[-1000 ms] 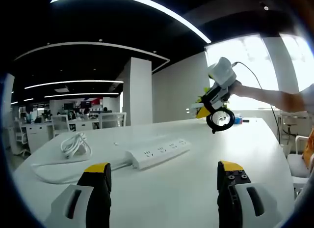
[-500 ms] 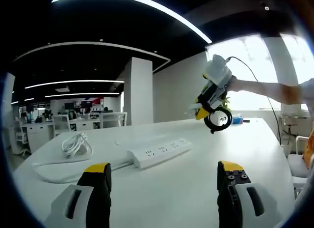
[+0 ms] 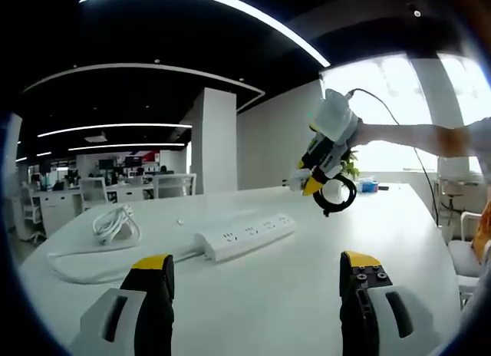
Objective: Straighten the power strip on the desk, plug the charger into it
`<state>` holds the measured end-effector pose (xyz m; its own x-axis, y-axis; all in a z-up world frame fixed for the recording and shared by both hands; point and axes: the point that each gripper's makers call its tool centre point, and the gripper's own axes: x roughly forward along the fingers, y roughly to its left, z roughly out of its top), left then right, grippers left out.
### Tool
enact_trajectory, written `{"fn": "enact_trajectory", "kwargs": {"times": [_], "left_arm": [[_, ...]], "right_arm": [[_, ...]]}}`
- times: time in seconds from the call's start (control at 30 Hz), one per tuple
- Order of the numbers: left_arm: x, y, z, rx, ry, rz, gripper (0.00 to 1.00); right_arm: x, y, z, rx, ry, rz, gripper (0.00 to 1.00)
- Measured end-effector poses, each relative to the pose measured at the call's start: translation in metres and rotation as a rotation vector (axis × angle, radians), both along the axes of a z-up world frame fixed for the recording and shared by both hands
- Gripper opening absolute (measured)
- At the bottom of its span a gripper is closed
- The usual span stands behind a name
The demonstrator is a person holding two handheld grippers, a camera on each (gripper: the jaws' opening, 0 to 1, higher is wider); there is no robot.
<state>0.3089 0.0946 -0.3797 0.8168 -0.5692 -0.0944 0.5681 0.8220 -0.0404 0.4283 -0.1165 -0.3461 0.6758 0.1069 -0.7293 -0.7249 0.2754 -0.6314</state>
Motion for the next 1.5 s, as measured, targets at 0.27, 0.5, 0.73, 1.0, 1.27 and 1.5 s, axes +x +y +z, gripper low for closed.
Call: {"fn": "enact_trajectory", "kwargs": {"times": [0.27, 0.5, 0.73, 1.0, 1.27, 1.5], "left_arm": [[-0.001, 0.002, -0.001, -0.006, 0.002, 0.007, 0.91], [-0.003, 0.003, -0.002, -0.002, 0.003, 0.012, 0.91], [-0.004, 0.002, -0.001, -0.005, 0.003, 0.015, 0.91], [-0.004, 0.0, -0.001, -0.006, 0.003, 0.014, 0.91], [-0.002, 0.001, -0.003, -0.009, 0.01, 0.021, 0.91], [0.001, 0.002, -0.001, -0.032, 0.007, 0.025, 0.91]], "right_arm": [[-0.025, 0.015, -0.021, 0.135, 0.141, 0.011, 0.25], [-0.04, 0.019, -0.049, 0.251, 0.245, 0.034, 0.25], [-0.049, 0.028, -0.056, 0.429, 0.291, 0.096, 0.25], [-0.041, 0.034, -0.067, 0.585, 0.314, 0.135, 0.25], [-0.036, 0.038, -0.067, 0.743, 0.279, 0.151, 0.25], [-0.036, 0.04, -0.073, 0.799, 0.231, 0.151, 0.25]]}}
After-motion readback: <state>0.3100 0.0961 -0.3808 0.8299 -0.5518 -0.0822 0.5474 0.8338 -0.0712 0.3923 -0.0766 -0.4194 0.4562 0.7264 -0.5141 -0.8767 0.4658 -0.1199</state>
